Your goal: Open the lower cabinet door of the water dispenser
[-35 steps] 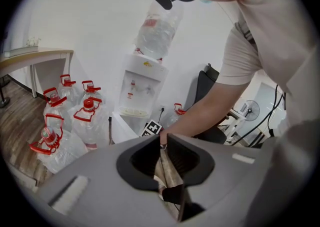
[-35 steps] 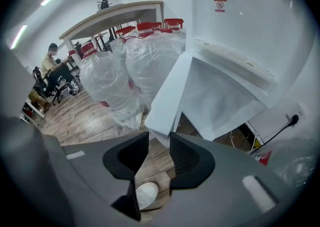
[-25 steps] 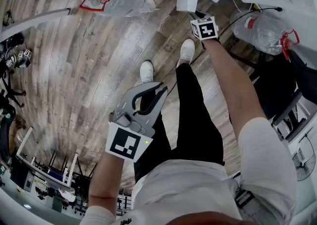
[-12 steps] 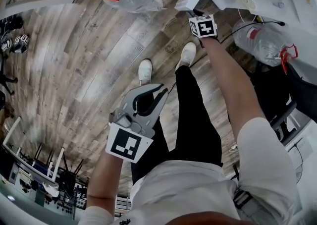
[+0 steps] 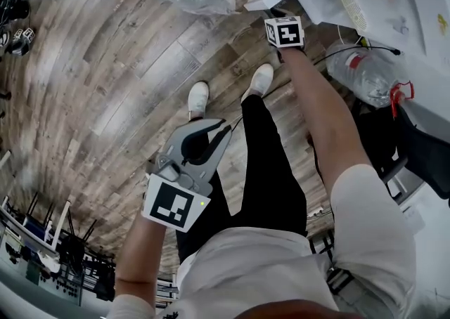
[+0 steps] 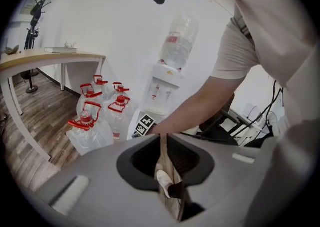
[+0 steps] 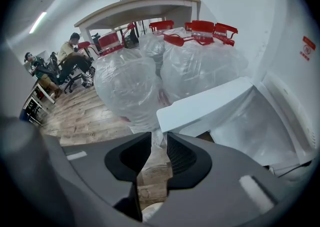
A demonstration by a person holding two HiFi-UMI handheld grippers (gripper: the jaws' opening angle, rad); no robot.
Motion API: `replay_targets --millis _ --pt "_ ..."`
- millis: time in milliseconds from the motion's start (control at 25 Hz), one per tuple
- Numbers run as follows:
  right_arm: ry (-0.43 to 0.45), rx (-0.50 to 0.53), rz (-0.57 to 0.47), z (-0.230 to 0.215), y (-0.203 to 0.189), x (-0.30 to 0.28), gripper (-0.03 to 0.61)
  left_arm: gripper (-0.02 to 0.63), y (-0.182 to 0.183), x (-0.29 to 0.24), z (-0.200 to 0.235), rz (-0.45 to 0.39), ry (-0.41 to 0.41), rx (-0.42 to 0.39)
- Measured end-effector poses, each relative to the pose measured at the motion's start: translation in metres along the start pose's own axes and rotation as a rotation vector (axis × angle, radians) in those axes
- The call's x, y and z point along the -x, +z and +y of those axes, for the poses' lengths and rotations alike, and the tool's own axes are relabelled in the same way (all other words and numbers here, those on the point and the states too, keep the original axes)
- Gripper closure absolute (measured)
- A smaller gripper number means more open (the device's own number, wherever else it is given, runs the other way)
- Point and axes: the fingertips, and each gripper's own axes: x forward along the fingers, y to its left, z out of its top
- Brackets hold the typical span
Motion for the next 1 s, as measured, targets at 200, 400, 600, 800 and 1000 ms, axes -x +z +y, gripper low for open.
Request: replay_targets --millis 200,400,600,800,1000 --pt "-0.011 -0.014 0.002 0.007 0.014 -0.006 0.480 0.522 -0.004 0.012 0.005 -0.013 0.019 0.017" --pt "-0.034 -0.029 0.003 0.010 0.016 -0.001 0.480 0.522 -0.004 0.022 0.007 -0.031 0.026 0.014" --pt "-0.027 -0.040 -0.022 0.025 0.018 0.025 0.480 0.522 0.001 0.036 -0.001 -0.040 0.006 -0.013" --pt "0.005 -0.057 -0.051 0.050 0.018 0.081 0.488 0.522 0.024 0.053 -0.017 -0.071 -0.035 -0.053" --pt "0.033 -0.084 -0.123 0.073 0.022 0.160 0.511 0.522 0.054 0.069 -0.039 -0.084 -0.080 -0.103"
